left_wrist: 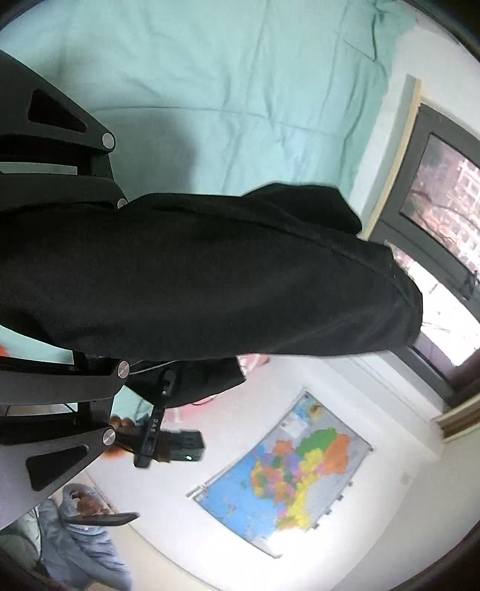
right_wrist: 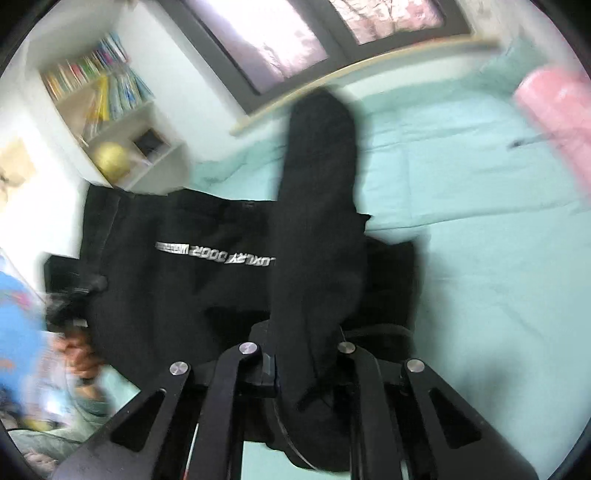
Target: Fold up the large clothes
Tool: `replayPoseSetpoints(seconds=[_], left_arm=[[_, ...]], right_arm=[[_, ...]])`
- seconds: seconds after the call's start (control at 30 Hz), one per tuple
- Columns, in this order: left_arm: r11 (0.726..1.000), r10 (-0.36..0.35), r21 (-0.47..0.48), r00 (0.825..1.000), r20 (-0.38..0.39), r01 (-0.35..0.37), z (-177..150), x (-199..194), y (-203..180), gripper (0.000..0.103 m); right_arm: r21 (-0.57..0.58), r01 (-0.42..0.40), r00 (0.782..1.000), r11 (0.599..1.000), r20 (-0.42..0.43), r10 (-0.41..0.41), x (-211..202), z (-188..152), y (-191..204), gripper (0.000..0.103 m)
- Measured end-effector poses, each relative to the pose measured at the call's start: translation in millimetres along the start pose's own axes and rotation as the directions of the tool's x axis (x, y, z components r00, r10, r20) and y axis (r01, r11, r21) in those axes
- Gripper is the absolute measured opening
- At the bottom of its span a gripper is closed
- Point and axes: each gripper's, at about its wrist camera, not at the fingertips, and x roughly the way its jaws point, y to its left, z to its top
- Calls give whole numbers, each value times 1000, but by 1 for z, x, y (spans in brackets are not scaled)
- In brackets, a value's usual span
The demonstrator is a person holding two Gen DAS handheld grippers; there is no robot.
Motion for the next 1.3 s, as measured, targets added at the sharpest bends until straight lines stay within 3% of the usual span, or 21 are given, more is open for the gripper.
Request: replayPoseSetpoints(seconds=[0.03, 0.1, 0.23, 0.3, 0.37, 0.53, 0.6, 0.67, 0.83, 0.9, 0.93, 0.97, 1.0, 1.07, 1.13, 1.3], left_arm=[[1000, 21, 0, 1000, -20, -21, -3, 5, 0, 39], [996, 86, -8, 996, -35, -87, -15, 12, 18, 39], [966, 152, -201, 987, -60, -161, -23, 34, 103, 40], [935, 166, -298, 980, -114, -193, -33, 44, 154, 41], [910, 150, -369, 979, -136, -190, -44, 52, 188, 43], [882, 85, -453, 989, -123, -132, -58, 66, 217, 49], [886, 106, -434, 983, -149, -161, -57, 76, 216, 51], [886, 127, -423, 977, -169, -188, -51, 88, 213, 52], [869, 139, -445, 970, -197, -215, -49, 82, 235, 53], [867, 155, -442, 968, -199, -230, -48, 83, 235, 53], [869, 172, -432, 966, -193, -241, -47, 82, 234, 53], [876, 198, -407, 963, -182, -257, -46, 77, 231, 50], [892, 216, -367, 962, -166, -264, -44, 72, 224, 42], [913, 225, -317, 965, -134, -257, -39, 57, 213, 39], [935, 189, -291, 978, -84, -205, -30, 47, 188, 38], [967, 113, -227, 994, -9, -112, -7, 36, 134, 38]], right_arm=[[-14, 77, 996, 997, -48, -77, 0, -2, 13, 16], [-25, 39, 992, 999, -121, -41, 14, -13, 20, 16], [25, 93, 984, 995, -157, -87, 36, -33, 0, 20], [17, 139, 982, 990, -133, -136, 40, -34, -23, 41], [38, 115, 981, 993, -159, -107, 49, -34, -44, 76], [158, 74, 952, 985, -307, -22, 89, -52, -111, 83], [225, 2, 938, 974, -339, 76, 108, -64, -126, 92], [324, -128, 920, 937, -315, 234, 129, -70, -140, 103], [374, -273, 872, 886, -294, 393, 172, -57, -137, 103], [364, -280, 865, 888, -305, 398, 183, -47, -124, 102], [340, -288, 862, 895, -314, 397, 185, -45, -117, 79], [291, -276, 867, 916, -336, 368, 185, -41, -105, 72], [225, -224, 889, 948, -351, 293, 187, -39, -95, 70], [112, -152, 927, 982, -327, 181, 173, -44, -76, 50], [99, -162, 952, 982, -245, 182, 144, -43, -62, 43], [95, -134, 977, 986, -156, 148, 89, -46, -32, 40]])
